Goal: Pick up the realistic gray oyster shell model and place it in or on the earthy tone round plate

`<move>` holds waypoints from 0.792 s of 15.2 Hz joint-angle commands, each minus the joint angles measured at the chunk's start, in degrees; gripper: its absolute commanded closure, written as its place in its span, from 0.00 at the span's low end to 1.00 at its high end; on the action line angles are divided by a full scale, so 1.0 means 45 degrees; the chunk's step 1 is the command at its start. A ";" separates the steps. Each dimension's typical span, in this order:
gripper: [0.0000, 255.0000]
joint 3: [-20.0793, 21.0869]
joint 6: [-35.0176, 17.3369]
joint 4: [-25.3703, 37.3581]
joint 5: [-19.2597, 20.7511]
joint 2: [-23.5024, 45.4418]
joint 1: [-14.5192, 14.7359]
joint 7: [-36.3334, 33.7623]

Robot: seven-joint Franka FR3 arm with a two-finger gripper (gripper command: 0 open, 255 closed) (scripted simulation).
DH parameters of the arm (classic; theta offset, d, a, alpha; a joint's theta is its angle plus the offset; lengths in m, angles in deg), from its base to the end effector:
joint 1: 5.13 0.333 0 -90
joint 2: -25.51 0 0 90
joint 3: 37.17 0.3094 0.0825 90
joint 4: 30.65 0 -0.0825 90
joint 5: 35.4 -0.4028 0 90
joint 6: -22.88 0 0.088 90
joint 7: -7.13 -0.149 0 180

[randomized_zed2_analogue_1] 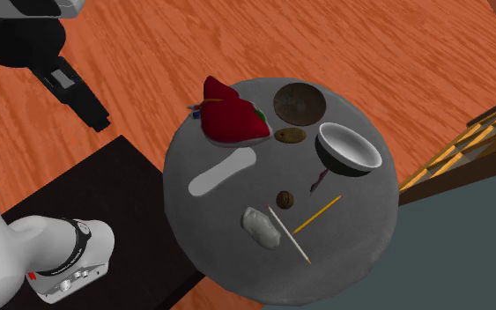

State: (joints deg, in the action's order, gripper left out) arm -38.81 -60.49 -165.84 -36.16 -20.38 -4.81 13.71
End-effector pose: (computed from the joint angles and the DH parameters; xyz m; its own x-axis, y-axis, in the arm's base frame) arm 0.3091 -0.0065 0.5377 0.9897 0.1040 -0.0989 0.0999 -0.9940 -0.0454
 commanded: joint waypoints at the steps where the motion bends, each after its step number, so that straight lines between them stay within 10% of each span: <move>1: 0.00 0.0000 0.0000 0.0000 0.0000 0.0000 0.0000 0.0000; 12: 0.00 -0.0050 -0.4415 -0.1152 0.0363 0.3421 -0.1838 -0.3335</move>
State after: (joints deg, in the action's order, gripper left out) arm -38.85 -78.55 -170.86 -34.80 -6.61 -12.26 0.07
